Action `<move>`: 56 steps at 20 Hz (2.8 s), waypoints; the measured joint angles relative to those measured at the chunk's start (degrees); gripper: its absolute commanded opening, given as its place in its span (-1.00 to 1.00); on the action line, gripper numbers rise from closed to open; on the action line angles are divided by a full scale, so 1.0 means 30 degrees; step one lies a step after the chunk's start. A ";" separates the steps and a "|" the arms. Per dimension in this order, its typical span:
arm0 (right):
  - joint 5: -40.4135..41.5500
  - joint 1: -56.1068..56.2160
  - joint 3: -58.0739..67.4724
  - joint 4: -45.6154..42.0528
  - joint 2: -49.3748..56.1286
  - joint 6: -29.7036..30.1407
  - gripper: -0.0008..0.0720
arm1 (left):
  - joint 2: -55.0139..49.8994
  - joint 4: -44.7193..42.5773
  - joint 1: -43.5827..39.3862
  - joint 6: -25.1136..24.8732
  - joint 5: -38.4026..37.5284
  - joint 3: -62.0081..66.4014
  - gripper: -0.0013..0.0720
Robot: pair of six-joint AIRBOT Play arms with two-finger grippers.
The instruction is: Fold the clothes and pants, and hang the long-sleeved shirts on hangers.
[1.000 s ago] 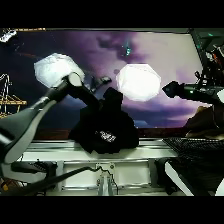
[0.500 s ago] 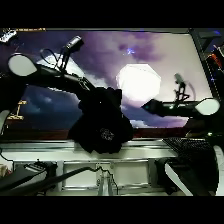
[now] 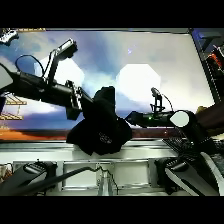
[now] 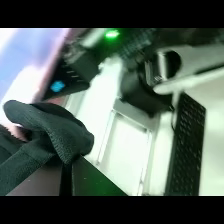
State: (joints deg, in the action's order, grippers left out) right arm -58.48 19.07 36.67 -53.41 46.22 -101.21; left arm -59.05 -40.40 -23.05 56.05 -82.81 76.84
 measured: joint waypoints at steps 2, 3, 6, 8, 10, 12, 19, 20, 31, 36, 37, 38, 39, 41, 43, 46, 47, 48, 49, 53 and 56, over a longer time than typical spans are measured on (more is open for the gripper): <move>0.0022 0.0743 -0.0044 -0.0721 0.0175 -0.0721 0.40 | 0.0299 -0.0189 -0.0641 0.0095 -0.0240 -0.0015 -0.94; 0.0073 0.1078 -0.0058 -0.0954 0.0328 -0.0933 0.40 | 0.0393 -0.0291 -0.0896 0.0146 -0.0335 -0.0015 -0.94; -0.0299 0.2055 -0.0087 -0.1872 0.0933 -0.1494 0.40 | 0.0539 -0.0459 -0.1275 0.0291 -0.0364 -0.0015 -0.94; -0.0517 0.2783 -0.0095 -0.2353 0.1377 -0.1843 0.40 | 0.0576 -0.0539 -0.1377 0.0350 -0.0386 -0.0015 -0.94; -0.0415 0.3570 -0.0095 -0.2492 0.1632 -0.2120 0.39 | 0.0597 -0.0539 -0.1435 0.0430 -0.0393 -0.0015 -0.94; -0.0262 0.4306 -0.0095 -0.2805 0.1851 -0.2302 0.39 | 0.0619 -0.0554 -0.1464 0.0488 -0.0401 -0.0015 -0.94; -0.0321 0.5195 -0.0095 -0.6113 0.2863 -0.3446 -0.22 | 0.0663 -0.0597 -0.1472 0.0634 -0.0401 -0.0015 -0.94; -0.0379 0.5231 -0.0095 -0.6470 0.2936 -0.3504 -0.39 | 0.0663 -0.0590 -0.1472 0.0641 -0.0401 -0.0015 -0.94; -0.0699 0.4743 0.3228 -0.9486 0.2040 -0.2222 -0.91 | 0.0721 -0.2586 -0.1268 0.0874 0.2761 -0.0015 -0.94; 0.1071 0.2637 1.1278 -1.1519 0.1654 -0.0102 -0.91 | 0.2259 -0.2586 -0.0801 0.0918 0.9865 0.0036 -0.94; 0.1683 0.2266 1.3041 -1.1715 0.1654 0.0299 -0.91 | 0.2856 -0.2390 -0.0758 0.0918 1.1730 0.0051 -0.94; 0.2361 0.1938 1.4965 -1.1861 0.1727 0.0692 -0.91 | 0.3402 -0.2244 -0.0736 0.0911 1.3369 0.0051 -0.93; 0.2856 0.1719 1.6691 -1.1934 0.1872 0.1093 -0.91 | 0.3949 -0.2142 -0.0707 0.0911 1.4950 0.0058 -0.93; 0.3483 0.1435 1.9919 -1.2029 0.2426 0.1814 -0.91 | 0.4721 -0.2164 -0.0678 0.0911 1.7078 0.0066 -0.94; 0.3767 0.1290 2.2243 -1.2131 0.3271 0.2273 -0.91 | 0.4962 -0.2696 -0.0656 0.0918 1.7660 0.0007 -0.94; 0.2987 0.1180 2.3992 -1.2152 0.5042 0.2623 -0.91 | 0.4561 -0.5442 -0.0284 0.2484 1.6211 -0.0408 -0.94; 0.2229 0.1166 2.4261 -1.2152 0.5778 0.2637 -0.91 | 0.4313 -0.6900 -0.0029 0.3606 1.5212 -0.0765 -0.94; 0.1268 0.1144 2.4480 -1.2123 0.6688 0.2718 -0.91 | 0.4131 -0.8204 0.0226 0.4670 1.4309 -0.1268 -0.94; 0.0189 0.1144 2.4633 -1.2043 0.7679 0.2769 -0.91 | 0.4022 -0.9449 0.0503 0.5734 1.3515 -0.2025 -0.94; -0.3759 0.1588 2.4910 -1.1366 1.2014 0.2790 -0.91 | 0.4167 -1.2174 0.1545 0.9020 1.1774 -0.6207 -0.94; -0.5289 0.2492 2.4990 -1.1183 1.5183 0.2841 -0.92 | 0.4816 -1.3289 0.2069 1.0885 1.1278 -0.9697 -0.94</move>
State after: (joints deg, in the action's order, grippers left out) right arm -74.35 26.55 111.63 -86.96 91.77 -92.68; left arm -44.60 -80.27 -16.84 88.71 -48.97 47.75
